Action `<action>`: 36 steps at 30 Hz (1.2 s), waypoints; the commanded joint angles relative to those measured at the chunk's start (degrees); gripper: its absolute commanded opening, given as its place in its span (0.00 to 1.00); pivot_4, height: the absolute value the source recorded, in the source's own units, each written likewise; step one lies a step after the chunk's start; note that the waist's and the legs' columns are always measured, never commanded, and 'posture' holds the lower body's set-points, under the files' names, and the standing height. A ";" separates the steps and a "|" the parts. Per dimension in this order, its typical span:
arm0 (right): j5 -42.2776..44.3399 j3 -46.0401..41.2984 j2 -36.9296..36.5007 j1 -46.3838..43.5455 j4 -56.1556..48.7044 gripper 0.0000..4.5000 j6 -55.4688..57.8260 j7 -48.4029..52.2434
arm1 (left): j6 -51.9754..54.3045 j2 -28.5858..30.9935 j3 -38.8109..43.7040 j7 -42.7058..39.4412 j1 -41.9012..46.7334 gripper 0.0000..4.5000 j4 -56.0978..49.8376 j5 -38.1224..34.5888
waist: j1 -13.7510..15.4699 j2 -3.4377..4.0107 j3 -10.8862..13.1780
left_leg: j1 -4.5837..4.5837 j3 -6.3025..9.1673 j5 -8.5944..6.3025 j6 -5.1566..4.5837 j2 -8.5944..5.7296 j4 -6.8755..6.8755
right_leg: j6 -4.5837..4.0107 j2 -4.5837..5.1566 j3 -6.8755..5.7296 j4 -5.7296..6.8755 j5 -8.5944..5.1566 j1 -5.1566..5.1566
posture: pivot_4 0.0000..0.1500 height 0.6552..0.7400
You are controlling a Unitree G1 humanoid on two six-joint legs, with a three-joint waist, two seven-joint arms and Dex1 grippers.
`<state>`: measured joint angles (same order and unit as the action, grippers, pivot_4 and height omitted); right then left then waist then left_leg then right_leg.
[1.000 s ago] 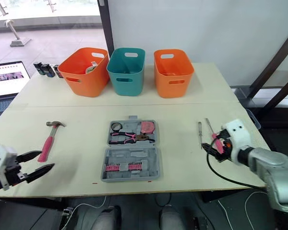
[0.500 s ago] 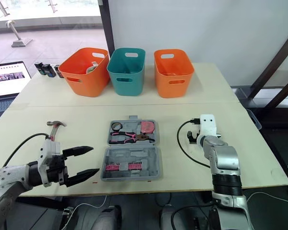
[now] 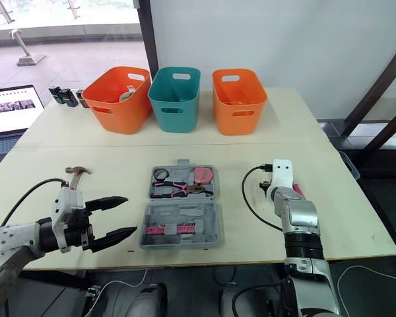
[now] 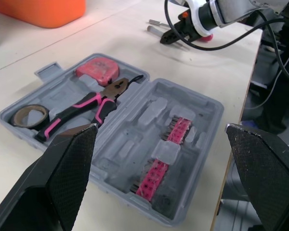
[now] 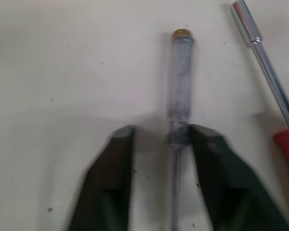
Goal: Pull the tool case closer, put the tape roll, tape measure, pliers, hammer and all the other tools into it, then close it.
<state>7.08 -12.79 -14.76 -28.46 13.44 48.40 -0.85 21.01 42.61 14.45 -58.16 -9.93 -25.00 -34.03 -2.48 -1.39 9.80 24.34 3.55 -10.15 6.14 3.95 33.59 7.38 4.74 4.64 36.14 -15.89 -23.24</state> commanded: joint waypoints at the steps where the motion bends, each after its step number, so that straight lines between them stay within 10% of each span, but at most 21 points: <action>1: -0.50 -1.10 -0.36 -0.16 0.46 0.01 0.20 -1.31 | 0.08 0.50 0.74 0.56 0.88 1.00 -1.45 -0.65 | -0.01 0.00 0.00 | 0.00 0.00 0.00 0.00 0.00 0.00 | 0.00 0.00 0.00 0.00 0.00 0.00 | 1.00 1.00; 9: -1.02 4.62 -2.92 1.20 -10.69 0.01 -2.21 3.98 | 0.09 0.63 0.98 1.12 1.73 1.00 -0.49 -0.54 | -0.15 0.13 0.07 | 0.04 0.03 0.00 0.00 0.00 -0.01 | 0.01 -0.02 0.00 0.01 0.00 -0.07 | 1.00 1.00; 19: 15.48 25.02 -17.73 -8.02 -42.60 0.01 9.50 37.83 | -2.23 3.97 6.66 -2.63 -0.46 1.00 8.21 0.33 | -0.65 0.31 0.22 | 0.00 0.06 -0.01 -0.01 0.08 -0.28 | 0.08 -0.10 -0.02 0.06 -0.07 -0.20 | 1.00 1.00; 29: 7.64 56.29 -16.49 -33.45 -31.42 0.01 19.56 47.12 | -9.01 8.34 9.63 -12.24 -4.95 1.00 16.26 3.15 | -1.00 0.23 0.22 | 0.13 0.01 -0.02 0.01 0.08 -0.29 | -0.03 -0.04 -0.03 0.00 -0.03 -0.67 | 1.00 1.00; 36: 5.30 62.45 -6.74 -38.37 -23.30 0.01 23.09 45.64 | -8.65 8.54 9.58 -12.62 -6.13 1.00 14.34 3.08 | -1.48 0.23 0.22 | 0.61 -0.02 0.00 0.00 0.09 -0.40 | 0.06 -0.07 -0.02 0.33 0.03 -1.10 | 1.00 1.00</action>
<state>13.40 49.19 -22.31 -65.21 -10.02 71.04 45.04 12.99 50.82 22.95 -70.47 -15.61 -8.74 -30.90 -3.96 -1.17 10.02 24.99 3.54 -10.14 6.14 4.04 33.20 7.50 4.66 4.62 36.51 -15.83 -24.40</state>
